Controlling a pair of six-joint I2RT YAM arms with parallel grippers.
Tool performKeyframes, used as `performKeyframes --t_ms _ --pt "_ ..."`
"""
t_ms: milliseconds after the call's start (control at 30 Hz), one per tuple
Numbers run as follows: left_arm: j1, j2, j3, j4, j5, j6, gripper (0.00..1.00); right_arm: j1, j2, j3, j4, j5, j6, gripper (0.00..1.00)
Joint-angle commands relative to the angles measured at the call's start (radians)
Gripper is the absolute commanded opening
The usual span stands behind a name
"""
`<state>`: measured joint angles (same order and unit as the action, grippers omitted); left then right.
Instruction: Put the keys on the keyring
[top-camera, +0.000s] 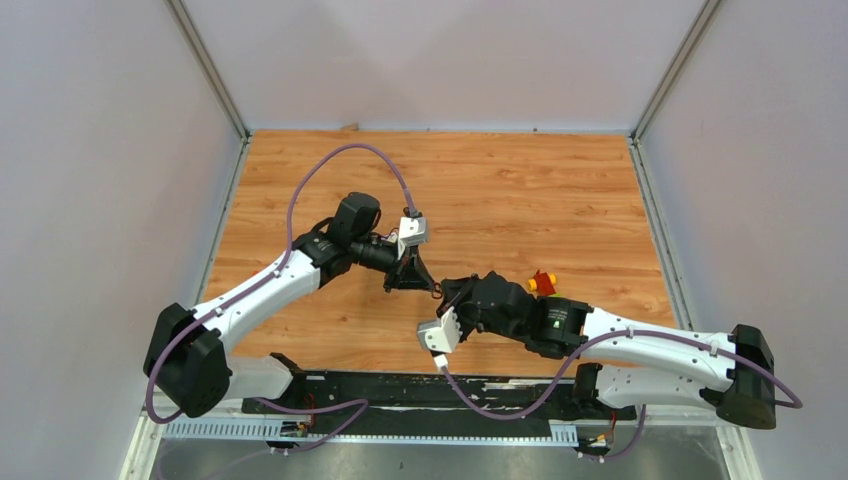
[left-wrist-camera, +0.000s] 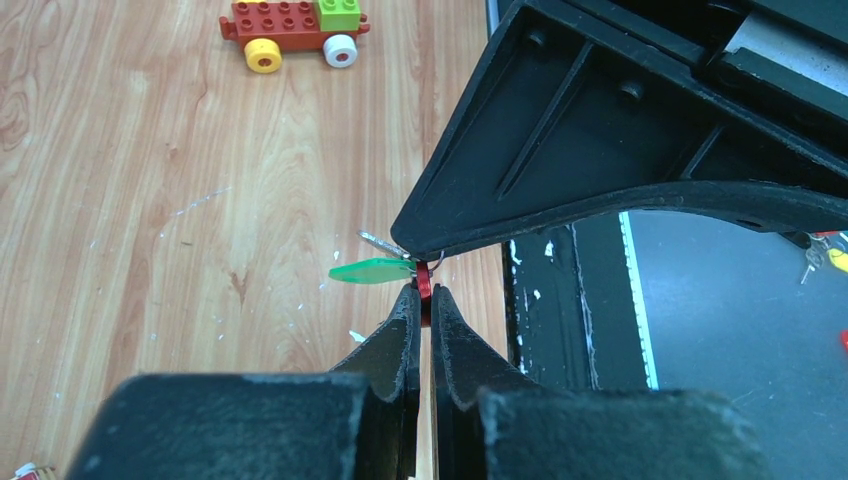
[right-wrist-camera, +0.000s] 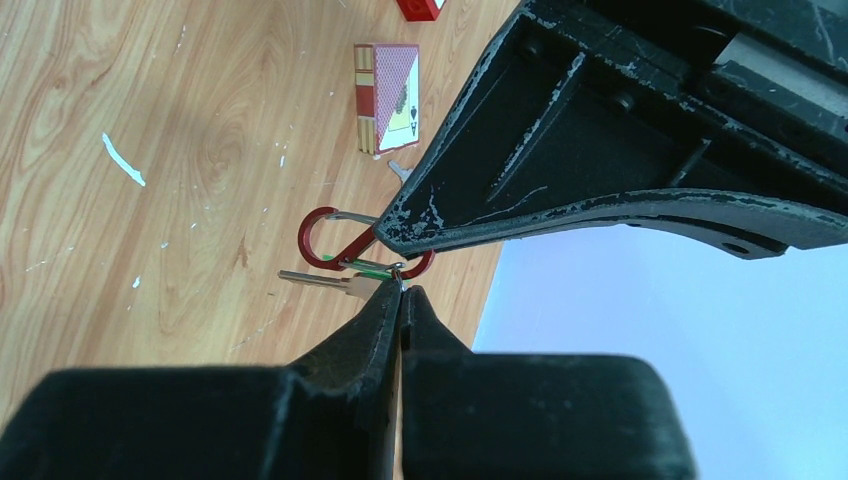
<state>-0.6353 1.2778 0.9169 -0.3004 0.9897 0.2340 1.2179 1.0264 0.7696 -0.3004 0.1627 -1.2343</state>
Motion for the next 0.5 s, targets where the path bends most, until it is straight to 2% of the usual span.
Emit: performKeyframes --t_ms 0,300,467 --pt "-0.019 0.018 -0.003 -0.057 0.059 0.013 0.00 -0.004 -0.013 0.046 0.137 0.107 -0.040 0.00" --pt "-0.020 0.025 -0.002 -0.062 0.056 0.016 0.00 -0.004 -0.007 0.054 0.143 0.067 0.019 0.00" --pt "-0.021 0.024 -0.003 -0.064 0.048 0.019 0.00 -0.003 0.004 0.048 0.097 0.024 -0.007 0.00"
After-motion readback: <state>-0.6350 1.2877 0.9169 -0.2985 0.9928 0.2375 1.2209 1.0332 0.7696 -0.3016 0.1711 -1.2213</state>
